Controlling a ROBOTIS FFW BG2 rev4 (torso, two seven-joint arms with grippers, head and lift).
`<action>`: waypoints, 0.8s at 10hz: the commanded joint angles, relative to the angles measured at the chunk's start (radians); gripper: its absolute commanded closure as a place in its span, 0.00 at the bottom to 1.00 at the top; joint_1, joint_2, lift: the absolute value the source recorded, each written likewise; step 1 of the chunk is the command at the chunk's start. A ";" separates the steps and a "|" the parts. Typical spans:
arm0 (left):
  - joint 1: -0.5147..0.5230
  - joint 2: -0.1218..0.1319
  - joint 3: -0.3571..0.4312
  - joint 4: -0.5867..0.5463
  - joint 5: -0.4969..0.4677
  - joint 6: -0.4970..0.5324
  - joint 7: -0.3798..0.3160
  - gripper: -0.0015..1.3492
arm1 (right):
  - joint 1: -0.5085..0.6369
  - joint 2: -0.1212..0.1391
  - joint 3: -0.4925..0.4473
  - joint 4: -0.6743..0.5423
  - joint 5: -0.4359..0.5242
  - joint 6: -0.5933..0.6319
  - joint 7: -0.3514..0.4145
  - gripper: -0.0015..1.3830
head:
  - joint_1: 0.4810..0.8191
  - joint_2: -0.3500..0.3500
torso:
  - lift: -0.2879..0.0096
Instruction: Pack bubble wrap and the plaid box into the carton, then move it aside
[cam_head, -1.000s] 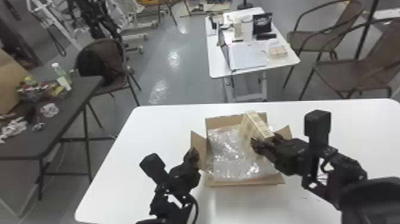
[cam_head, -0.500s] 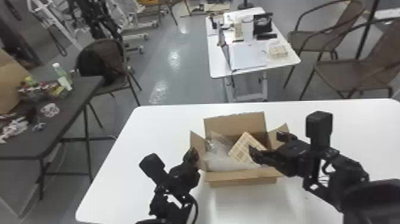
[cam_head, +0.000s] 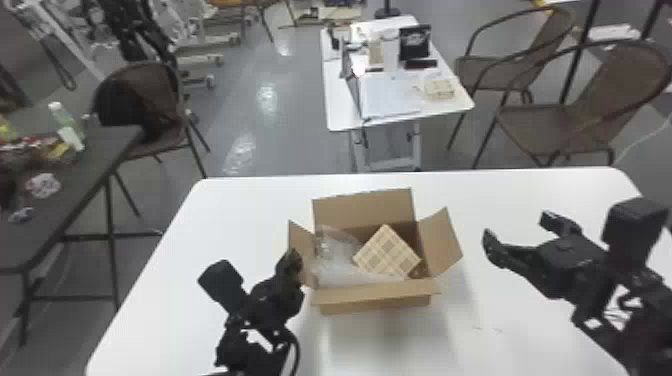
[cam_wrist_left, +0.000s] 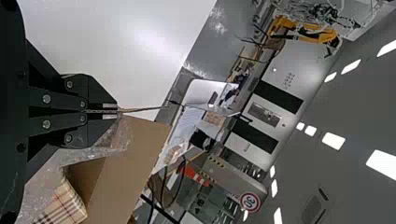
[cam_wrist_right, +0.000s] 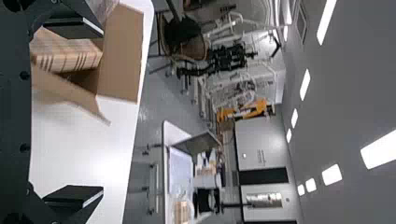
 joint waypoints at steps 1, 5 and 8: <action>0.004 0.000 0.009 0.000 0.000 -0.005 0.000 0.90 | 0.092 0.007 -0.123 0.001 0.012 -0.117 -0.015 0.09 | 0.63 0.72 | 0.88; 0.025 -0.006 0.049 0.000 -0.002 -0.034 0.017 0.90 | 0.259 0.022 -0.327 0.108 -0.022 -0.384 -0.044 0.09 | 0.63 0.50 | 0.88; 0.033 -0.008 0.086 0.000 0.009 -0.049 0.041 0.90 | 0.312 0.022 -0.371 0.110 -0.039 -0.438 -0.043 0.09 | 0.63 0.44 | 0.88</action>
